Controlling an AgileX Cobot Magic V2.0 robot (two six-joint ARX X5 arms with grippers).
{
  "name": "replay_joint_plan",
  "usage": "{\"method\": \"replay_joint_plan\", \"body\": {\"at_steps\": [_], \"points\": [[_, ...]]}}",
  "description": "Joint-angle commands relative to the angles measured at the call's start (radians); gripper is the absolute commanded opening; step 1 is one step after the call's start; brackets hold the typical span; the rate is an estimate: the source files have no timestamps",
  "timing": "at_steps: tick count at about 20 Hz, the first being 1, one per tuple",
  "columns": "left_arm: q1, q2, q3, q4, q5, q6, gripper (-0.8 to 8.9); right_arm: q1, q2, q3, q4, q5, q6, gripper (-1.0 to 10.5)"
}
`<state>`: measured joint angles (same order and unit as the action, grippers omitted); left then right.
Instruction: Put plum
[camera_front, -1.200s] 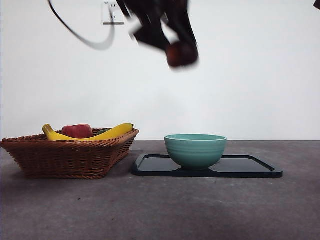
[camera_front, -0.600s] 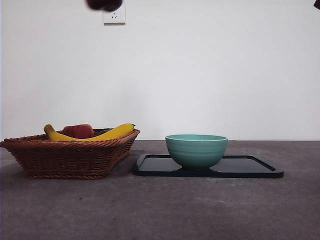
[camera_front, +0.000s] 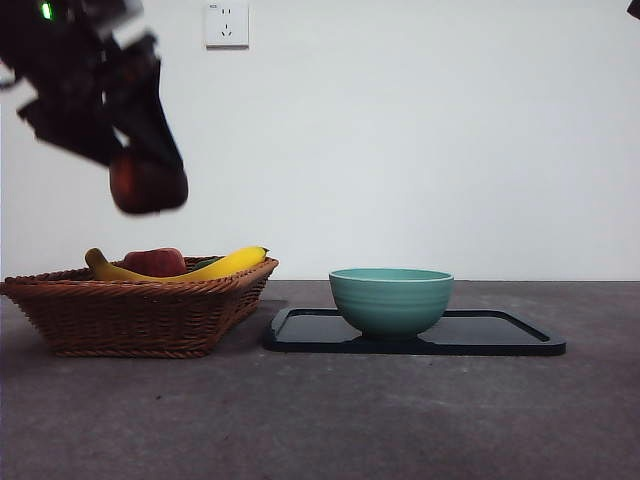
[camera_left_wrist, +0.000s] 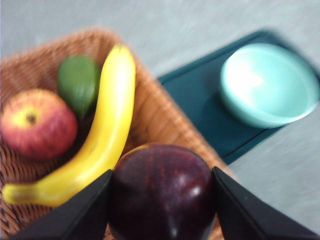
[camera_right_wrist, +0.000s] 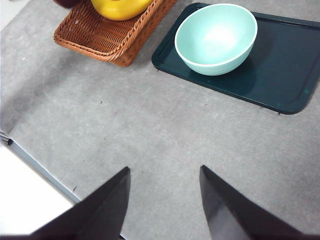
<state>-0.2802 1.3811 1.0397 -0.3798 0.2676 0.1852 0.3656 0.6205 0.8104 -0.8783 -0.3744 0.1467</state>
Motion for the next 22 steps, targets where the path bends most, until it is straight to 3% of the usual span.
{"method": "replay_joint_plan", "body": {"at_steps": [1, 8, 16, 20, 22], "points": [[-0.002, 0.066, 0.003, 0.046, -0.028, 0.039, 1.49, 0.005, 0.004, 0.009, 0.010, -0.003, 0.003, 2.2], [-0.002, 0.253, 0.003, 0.135, -0.029, 0.039, 1.50, 0.005, 0.004, 0.009, 0.010, -0.003, 0.003, 2.2], [-0.002, 0.335, 0.003, 0.145, -0.028, 0.040, 1.65, 0.005, 0.004, 0.009, 0.017, 0.000, 0.003, 2.2], [-0.002, 0.334, 0.007, 0.146, -0.028, 0.030, 3.23, 0.005, 0.005, 0.009, 0.018, 0.001, 0.002, 2.2], [-0.003, 0.326, 0.010, 0.140, -0.028, 0.027, 3.48, 0.005, 0.005, 0.009, 0.019, 0.005, 0.002, 2.2]]}}
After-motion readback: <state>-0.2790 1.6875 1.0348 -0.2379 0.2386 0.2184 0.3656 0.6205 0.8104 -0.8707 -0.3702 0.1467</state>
